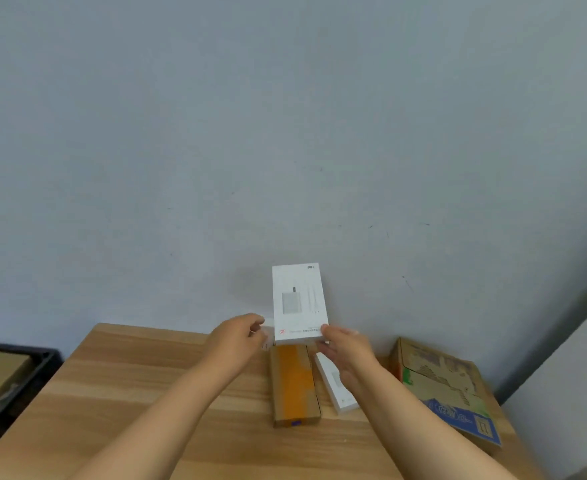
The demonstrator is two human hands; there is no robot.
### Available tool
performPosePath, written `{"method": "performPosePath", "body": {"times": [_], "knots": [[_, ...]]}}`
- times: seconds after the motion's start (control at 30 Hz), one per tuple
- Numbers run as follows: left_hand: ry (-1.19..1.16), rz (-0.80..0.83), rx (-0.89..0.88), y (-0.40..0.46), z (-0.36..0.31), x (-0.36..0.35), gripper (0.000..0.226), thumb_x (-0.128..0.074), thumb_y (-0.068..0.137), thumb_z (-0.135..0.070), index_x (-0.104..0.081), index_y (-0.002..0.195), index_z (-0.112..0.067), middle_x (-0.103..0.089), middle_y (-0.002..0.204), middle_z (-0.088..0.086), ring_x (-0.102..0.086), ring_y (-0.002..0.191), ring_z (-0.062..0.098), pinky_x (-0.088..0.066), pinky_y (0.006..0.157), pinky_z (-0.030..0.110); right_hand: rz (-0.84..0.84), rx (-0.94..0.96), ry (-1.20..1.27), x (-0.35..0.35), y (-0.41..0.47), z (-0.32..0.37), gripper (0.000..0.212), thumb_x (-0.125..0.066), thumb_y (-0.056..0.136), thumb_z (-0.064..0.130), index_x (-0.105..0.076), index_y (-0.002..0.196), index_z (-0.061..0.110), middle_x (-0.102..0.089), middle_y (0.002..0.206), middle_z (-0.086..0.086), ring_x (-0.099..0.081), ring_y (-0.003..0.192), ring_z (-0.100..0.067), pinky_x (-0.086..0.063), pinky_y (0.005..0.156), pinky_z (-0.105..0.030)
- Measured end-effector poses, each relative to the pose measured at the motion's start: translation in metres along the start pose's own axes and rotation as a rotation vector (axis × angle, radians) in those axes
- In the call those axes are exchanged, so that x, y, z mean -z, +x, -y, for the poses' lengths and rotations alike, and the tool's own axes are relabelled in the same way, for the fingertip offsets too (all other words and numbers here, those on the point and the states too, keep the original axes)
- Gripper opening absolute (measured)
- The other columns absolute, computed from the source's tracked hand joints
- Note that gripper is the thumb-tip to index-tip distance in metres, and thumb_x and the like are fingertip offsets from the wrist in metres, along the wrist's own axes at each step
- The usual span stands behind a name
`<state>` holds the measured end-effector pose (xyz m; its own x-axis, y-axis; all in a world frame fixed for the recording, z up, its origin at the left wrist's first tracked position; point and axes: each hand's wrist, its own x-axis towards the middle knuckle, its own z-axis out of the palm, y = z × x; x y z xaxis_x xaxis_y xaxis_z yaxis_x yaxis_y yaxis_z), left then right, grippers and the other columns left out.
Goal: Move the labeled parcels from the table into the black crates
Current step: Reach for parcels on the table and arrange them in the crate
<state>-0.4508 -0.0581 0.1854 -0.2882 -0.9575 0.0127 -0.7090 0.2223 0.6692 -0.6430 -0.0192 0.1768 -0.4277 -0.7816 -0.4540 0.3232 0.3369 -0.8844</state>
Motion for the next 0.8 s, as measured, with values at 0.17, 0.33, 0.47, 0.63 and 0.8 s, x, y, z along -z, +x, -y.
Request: {"method": "performPosePath", "body": {"times": [0.17, 0.33, 0.47, 0.63, 0.8], "knots": [[-0.239, -0.091, -0.028, -0.008, -0.013, 0.051, 0.029, -0.044, 0.098, -0.028, -0.057, 0.123, -0.018, -0.063, 0.101, -0.010, -0.060, 0.091, 0.013, -0.050, 0.078, 0.035, 0.125, 0.111, 0.068, -0.041, -0.041, 0.017, 0.014, -0.064, 0.089, 0.008, -0.058, 0.102, 0.006, -0.069, 0.100, -0.012, -0.067, 0.097, -0.024, -0.055, 0.089, -0.034], [-0.432, -0.200, -0.016, -0.018, -0.005, 0.090, 0.033, -0.053, 0.094, -0.023, -0.055, 0.126, -0.017, -0.066, 0.101, -0.007, -0.062, 0.096, 0.014, -0.052, 0.088, 0.044, 0.211, 0.279, -0.056, -0.065, -0.072, 0.028, 0.019, -0.062, 0.091, 0.012, -0.062, 0.110, 0.010, -0.070, 0.104, -0.004, -0.066, 0.097, -0.019, -0.055, 0.086, -0.032], [-0.489, -0.271, -0.053, -0.026, -0.001, 0.107, 0.041, -0.059, 0.091, -0.020, -0.047, 0.130, -0.023, -0.064, 0.104, -0.006, -0.061, 0.097, 0.013, -0.053, 0.085, 0.038, 0.151, 0.488, -0.350, -0.076, -0.088, 0.046, 0.028, -0.059, 0.092, 0.014, -0.062, 0.120, 0.019, -0.064, 0.112, 0.000, -0.059, 0.095, -0.012, -0.049, 0.069, -0.019], [-0.549, -0.365, -0.140, -0.036, -0.004, 0.120, 0.038, -0.057, 0.090, -0.009, -0.053, 0.124, -0.026, -0.061, 0.107, -0.010, -0.059, 0.101, 0.009, -0.049, 0.077, 0.021, 0.187, 0.573, -0.336, -0.087, -0.108, 0.063, 0.018, -0.050, 0.097, 0.016, -0.062, 0.110, 0.016, -0.066, 0.097, -0.008, -0.063, 0.080, -0.016, -0.056, 0.068, -0.022], [-0.578, -0.398, -0.165, -0.039, -0.010, 0.137, 0.037, -0.044, 0.094, -0.006, -0.060, 0.118, -0.030, -0.055, 0.108, -0.004, -0.056, 0.098, 0.012, -0.050, 0.086, 0.029, 0.267, 0.484, -0.216, -0.092, -0.115, 0.070, 0.025, -0.043, 0.100, 0.023, -0.065, 0.105, 0.012, -0.068, 0.103, -0.013, -0.069, 0.092, -0.021, -0.057, 0.083, -0.029]]}}
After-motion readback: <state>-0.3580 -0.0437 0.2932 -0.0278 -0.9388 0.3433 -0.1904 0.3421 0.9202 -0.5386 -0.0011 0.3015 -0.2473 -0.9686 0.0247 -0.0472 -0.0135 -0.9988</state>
